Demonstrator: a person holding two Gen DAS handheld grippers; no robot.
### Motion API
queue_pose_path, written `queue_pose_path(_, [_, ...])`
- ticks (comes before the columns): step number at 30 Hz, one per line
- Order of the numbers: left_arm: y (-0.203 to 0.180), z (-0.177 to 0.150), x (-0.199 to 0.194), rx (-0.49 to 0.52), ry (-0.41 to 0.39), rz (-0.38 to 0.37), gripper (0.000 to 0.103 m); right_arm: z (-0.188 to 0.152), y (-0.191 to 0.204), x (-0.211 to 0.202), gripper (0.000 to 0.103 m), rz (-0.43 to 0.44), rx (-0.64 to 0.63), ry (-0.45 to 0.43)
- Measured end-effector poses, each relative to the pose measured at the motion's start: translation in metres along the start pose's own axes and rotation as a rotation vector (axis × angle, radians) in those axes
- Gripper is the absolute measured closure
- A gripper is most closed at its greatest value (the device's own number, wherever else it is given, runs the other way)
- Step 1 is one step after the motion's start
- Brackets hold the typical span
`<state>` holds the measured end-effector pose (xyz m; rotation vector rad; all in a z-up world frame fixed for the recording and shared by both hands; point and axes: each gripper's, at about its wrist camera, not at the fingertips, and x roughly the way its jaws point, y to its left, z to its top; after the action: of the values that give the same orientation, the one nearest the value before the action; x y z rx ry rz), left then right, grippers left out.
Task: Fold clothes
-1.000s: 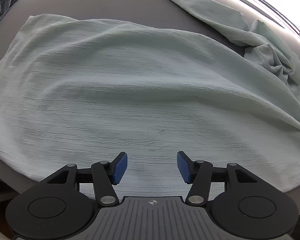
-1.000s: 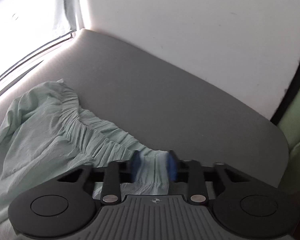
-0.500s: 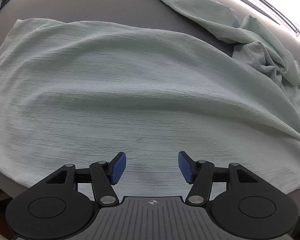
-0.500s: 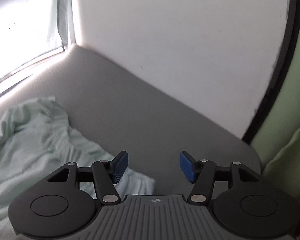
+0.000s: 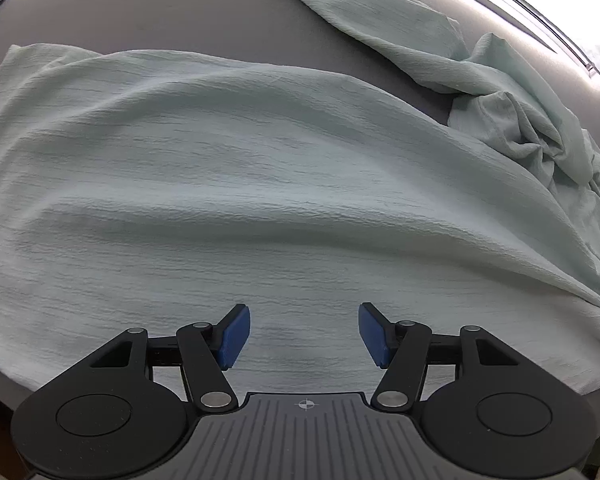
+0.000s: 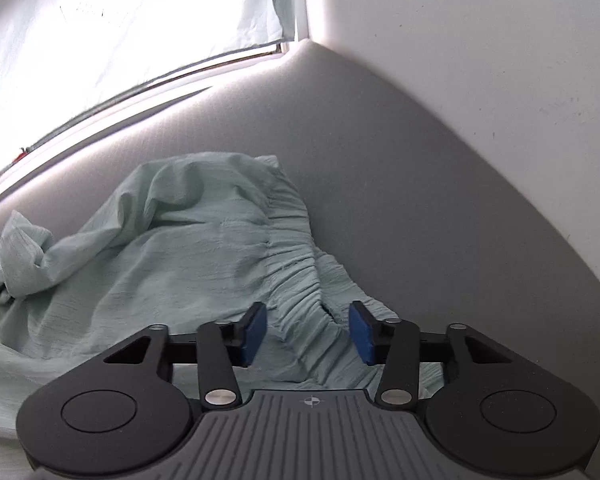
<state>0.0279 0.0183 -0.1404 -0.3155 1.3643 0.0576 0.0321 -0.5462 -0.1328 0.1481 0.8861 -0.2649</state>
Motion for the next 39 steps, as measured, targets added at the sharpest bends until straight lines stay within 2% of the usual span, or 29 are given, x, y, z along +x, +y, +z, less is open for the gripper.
queue_pose_path(2, [-0.005,0.003,0.002,0.007,0.004,-0.006,0.027,0.0,0.003,-0.002,0.089,-0.018,-0.035,-0.01])
queue_pose_path(8, [-0.014,0.002,0.008,0.034,0.027,-0.003,0.027,0.01,-0.006,-0.025,0.092,-0.093,-0.019,-0.111])
queue_pose_path(13, [-0.012,0.003,0.012,0.033,0.046,0.0,0.027,0.009,-0.005,0.003,0.09,-0.118,-0.027,-0.02])
queue_pose_path(15, [-0.008,0.002,0.012,0.025,0.047,0.008,0.027,0.008,0.001,0.009,0.085,-0.141,-0.032,0.002])
queue_pose_path(16, [-0.005,0.001,0.011,0.015,0.049,0.01,0.027,0.01,0.005,0.007,0.078,-0.162,-0.026,-0.006])
queue_pose_path(17, [-0.002,0.001,0.011,0.006,0.05,0.012,0.027,0.012,0.009,0.005,0.059,-0.183,-0.021,-0.013])
queue_pose_path(19, [0.005,-0.001,0.011,-0.016,0.056,0.015,0.027,0.016,0.021,-0.005,0.043,-0.207,-0.022,-0.056])
queue_pose_path(21, [0.014,-0.002,0.012,-0.041,0.067,0.017,0.026,0.021,0.041,-0.022,0.042,-0.189,-0.033,-0.135])
queue_pose_path(25, [0.028,-0.003,0.015,-0.076,0.086,0.015,0.026,0.026,0.113,-0.046,0.025,0.042,-0.164,-0.197])
queue_pose_path(27, [0.032,-0.001,0.015,-0.066,0.076,0.022,0.027,0.021,0.155,-0.052,0.025,0.158,-0.246,-0.221])
queue_pose_path(30, [0.039,0.003,0.011,-0.063,0.055,0.015,0.026,0.008,0.222,-0.055,0.025,0.352,-0.314,-0.176])
queue_pose_path(33, [0.052,0.01,0.008,-0.112,0.036,-0.035,0.027,-0.001,0.268,-0.056,0.025,0.55,-0.245,-0.083])
queue_pose_path(35, [0.059,0.017,0.005,-0.13,0.012,-0.037,0.027,-0.007,0.301,-0.051,0.025,0.653,-0.181,0.0])
queue_pose_path(39, [0.08,0.032,0.001,-0.162,-0.015,-0.069,0.027,-0.012,0.343,-0.023,0.025,0.674,-0.031,0.143])
